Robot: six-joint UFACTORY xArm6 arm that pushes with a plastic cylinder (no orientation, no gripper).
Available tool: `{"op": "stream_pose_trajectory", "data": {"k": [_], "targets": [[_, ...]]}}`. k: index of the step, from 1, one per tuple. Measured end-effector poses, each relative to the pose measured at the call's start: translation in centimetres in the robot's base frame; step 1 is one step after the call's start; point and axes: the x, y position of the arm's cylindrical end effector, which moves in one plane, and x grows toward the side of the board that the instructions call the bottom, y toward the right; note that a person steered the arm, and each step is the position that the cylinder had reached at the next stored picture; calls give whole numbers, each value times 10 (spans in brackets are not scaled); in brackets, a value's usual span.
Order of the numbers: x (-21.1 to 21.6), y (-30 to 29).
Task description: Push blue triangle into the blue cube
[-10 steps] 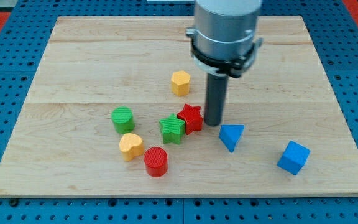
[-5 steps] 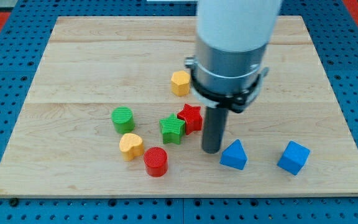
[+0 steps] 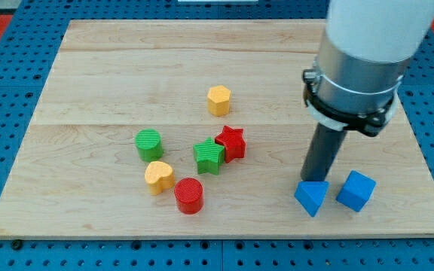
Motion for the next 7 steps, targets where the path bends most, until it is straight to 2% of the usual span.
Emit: {"op": "stream_pose_trajectory", "data": {"k": [2, 4, 7], "targets": [[-16, -73], [28, -91], [42, 10]]}}
